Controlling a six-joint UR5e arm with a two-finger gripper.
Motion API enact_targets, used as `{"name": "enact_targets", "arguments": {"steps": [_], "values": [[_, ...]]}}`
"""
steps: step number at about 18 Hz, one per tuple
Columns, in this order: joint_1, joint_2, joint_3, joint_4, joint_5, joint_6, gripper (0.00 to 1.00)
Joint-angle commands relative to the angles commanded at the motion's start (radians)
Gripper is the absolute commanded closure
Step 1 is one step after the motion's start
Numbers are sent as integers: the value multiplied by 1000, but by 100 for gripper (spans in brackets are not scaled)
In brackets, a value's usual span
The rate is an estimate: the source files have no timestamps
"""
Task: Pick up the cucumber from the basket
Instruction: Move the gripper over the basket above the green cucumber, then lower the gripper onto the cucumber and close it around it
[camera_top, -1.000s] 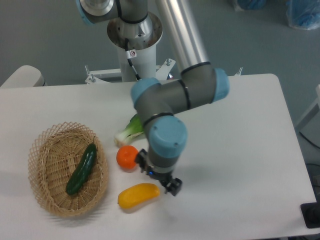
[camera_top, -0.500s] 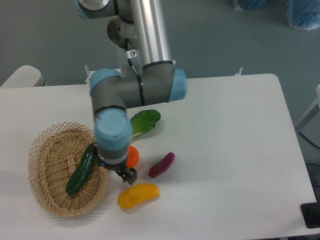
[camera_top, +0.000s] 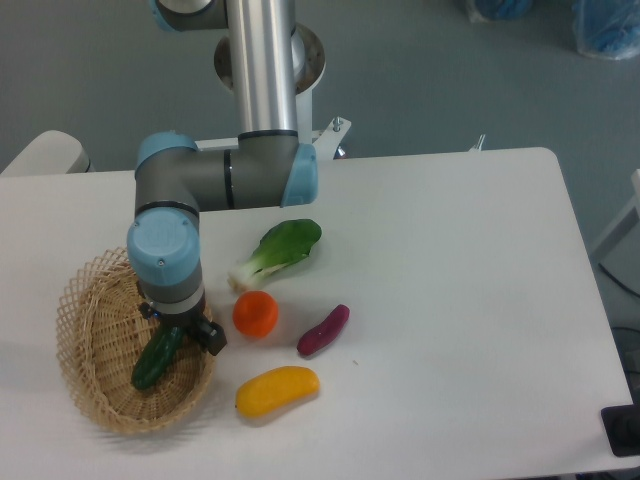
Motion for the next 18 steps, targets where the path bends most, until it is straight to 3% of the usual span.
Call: {"name": "enact_targets", "arguments": {"steps": [10, 15, 16, 18], "values": [[-11, 0, -29, 12, 0, -64, 0], [-28, -8, -40, 54, 23, -86, 0], [-29, -11, -41, 57, 23, -86, 5], [-29, -11, -41, 55, 23, -88, 36]]}}
